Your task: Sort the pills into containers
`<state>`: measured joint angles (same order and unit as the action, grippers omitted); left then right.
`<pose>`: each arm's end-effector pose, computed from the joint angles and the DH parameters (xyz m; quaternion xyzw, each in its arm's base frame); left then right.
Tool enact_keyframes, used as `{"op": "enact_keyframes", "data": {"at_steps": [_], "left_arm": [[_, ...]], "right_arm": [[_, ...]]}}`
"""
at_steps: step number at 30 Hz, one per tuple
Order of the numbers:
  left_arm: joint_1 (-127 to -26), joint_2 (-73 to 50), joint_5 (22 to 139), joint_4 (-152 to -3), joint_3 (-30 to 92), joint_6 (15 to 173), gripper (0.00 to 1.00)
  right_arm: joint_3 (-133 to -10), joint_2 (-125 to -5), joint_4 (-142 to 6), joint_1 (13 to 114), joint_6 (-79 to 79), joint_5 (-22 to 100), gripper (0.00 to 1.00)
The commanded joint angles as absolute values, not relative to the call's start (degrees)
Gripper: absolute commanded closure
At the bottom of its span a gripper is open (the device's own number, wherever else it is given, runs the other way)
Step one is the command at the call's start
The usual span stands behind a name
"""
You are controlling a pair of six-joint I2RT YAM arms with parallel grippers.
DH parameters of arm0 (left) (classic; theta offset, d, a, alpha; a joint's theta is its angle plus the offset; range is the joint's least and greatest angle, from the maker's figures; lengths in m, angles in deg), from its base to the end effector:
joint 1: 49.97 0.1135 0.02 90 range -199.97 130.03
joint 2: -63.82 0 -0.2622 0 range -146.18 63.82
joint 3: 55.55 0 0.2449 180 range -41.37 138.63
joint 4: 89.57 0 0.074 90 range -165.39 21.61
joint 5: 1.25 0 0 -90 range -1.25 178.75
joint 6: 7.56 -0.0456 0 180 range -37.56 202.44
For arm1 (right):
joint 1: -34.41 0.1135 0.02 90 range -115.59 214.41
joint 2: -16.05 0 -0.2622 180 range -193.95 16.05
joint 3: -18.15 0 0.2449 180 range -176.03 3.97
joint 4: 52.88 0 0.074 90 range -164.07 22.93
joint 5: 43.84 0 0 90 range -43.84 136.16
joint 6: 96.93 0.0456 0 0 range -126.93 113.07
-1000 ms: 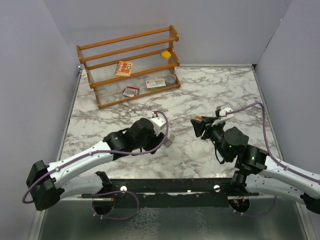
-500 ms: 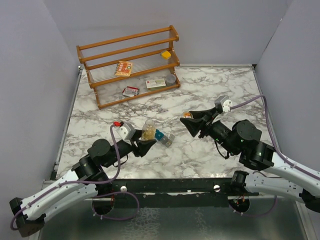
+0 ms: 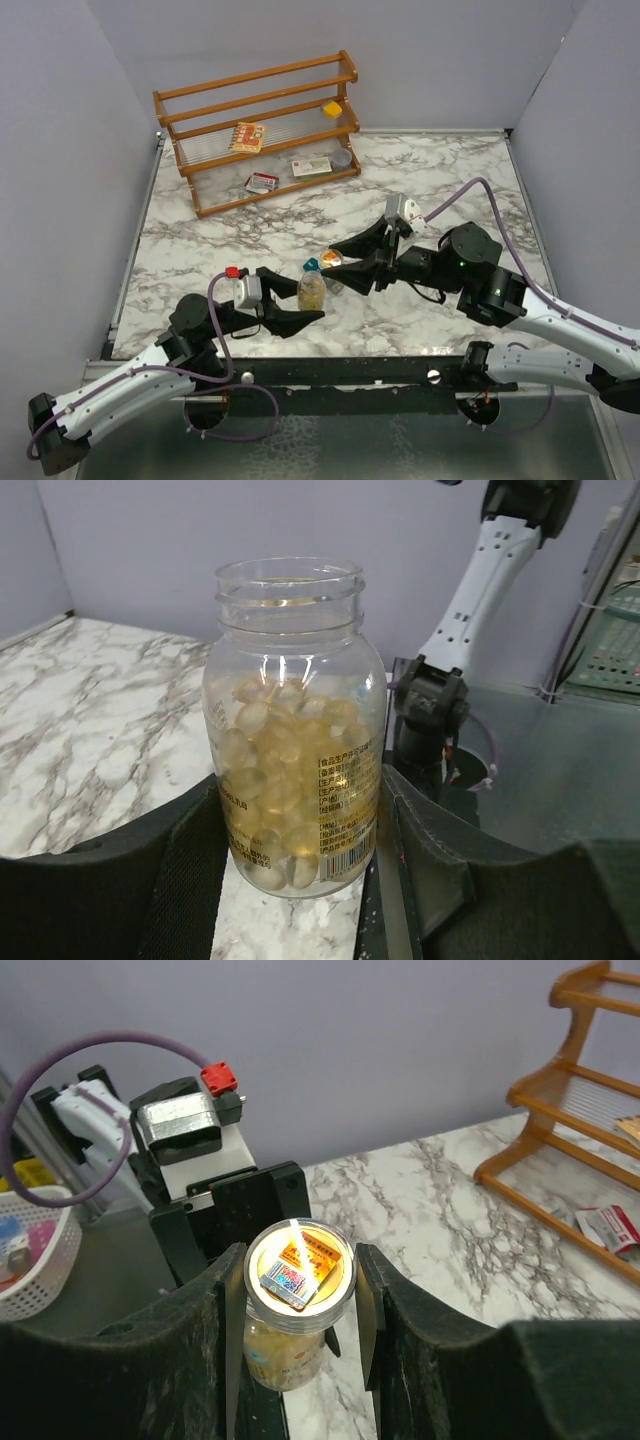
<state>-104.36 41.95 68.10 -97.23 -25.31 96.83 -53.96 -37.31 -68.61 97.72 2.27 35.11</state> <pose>0.0633 -0.1159 0.2790 0.3370 0.5072 -0.5329 0.5876 0.0883 0.1951 0.4089 -0.3738 0.5783 0.4805 0.5431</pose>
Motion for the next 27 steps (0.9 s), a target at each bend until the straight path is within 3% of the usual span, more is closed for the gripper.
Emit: {"op": "enact_keyframes", "data": {"at_steps": [1,14,27], "left_arm": [[-104.6,41.3,60.2,-108.0,-25.9,98.1,1.0],[-104.8,33.4,54.1,-113.5,-23.9,98.8,1.0],[-105.2,33.2,53.6,-113.9,-22.6,98.5,1.0]], "right_arm": [[-52.4,-36.8,-63.8,97.8,0.6,23.7,0.98],[-50.3,-35.0,-60.1,97.8,1.0,17.7,0.98],[-47.4,-36.6,-57.9,97.7,2.5,16.2,0.98]]}}
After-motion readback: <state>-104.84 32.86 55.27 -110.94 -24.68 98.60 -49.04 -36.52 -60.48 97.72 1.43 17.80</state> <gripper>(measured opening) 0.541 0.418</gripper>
